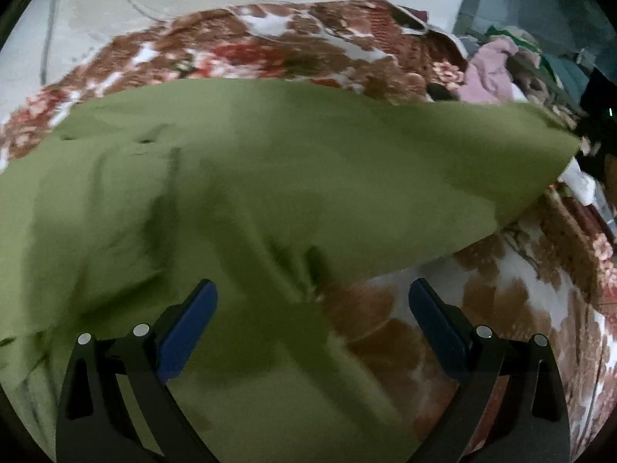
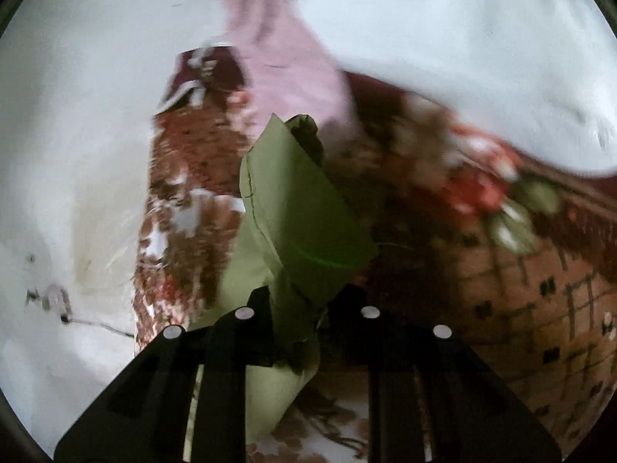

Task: Fold large clothes
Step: 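Grasp the other sleeve cuff with the right tool and lift it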

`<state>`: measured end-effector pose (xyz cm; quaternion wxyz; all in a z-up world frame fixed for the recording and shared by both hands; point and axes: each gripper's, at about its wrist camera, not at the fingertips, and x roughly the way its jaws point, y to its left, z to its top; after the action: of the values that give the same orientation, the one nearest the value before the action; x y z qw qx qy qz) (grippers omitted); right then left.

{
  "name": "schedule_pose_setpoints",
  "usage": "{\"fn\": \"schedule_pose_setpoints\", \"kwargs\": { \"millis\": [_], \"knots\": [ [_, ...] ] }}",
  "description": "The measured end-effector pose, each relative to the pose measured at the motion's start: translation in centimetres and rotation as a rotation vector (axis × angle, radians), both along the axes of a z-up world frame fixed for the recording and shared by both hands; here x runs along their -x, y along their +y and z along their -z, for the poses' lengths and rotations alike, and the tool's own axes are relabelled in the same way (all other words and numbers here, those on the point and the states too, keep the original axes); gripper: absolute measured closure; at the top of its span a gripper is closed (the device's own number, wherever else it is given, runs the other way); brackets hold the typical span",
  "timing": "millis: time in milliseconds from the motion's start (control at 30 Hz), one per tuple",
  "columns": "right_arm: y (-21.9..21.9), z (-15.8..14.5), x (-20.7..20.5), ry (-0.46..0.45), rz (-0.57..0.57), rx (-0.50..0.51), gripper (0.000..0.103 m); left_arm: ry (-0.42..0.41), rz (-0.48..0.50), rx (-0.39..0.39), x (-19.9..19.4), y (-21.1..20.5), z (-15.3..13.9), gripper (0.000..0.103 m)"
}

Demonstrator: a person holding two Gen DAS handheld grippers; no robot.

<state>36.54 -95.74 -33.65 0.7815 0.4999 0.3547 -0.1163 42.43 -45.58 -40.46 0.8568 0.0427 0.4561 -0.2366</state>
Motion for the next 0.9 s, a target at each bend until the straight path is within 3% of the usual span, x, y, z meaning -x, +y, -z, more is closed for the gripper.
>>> {"fn": "schedule_pose_setpoints", "kwargs": {
  "millis": [133,333,500,633,900],
  "knots": [
    [3.0,-5.3,-2.7,-0.068,-0.079,0.039,0.083,0.041,0.013,-0.015,-0.8,-1.5,2.9,0.005],
    [10.4,-13.4,-6.8,-0.179,-0.255,0.085,0.084,-0.002,0.018,-0.050,-0.2,-1.8,4.0,0.005],
    [23.8,-19.5,-10.7,-0.202,-0.527,0.192,0.085,-0.052,0.043,-0.134,0.3,-2.7,4.5,0.005],
    [33.9,-22.8,-12.7,-0.286,-0.652,0.202,0.086,-0.078,0.041,-0.170,0.5,-3.0,4.7,0.005],
    [56.1,-22.8,-17.4,-0.299,-0.881,0.138,0.087,-0.101,0.041,-0.210,0.6,-3.5,4.7,0.005]
  ]
}}
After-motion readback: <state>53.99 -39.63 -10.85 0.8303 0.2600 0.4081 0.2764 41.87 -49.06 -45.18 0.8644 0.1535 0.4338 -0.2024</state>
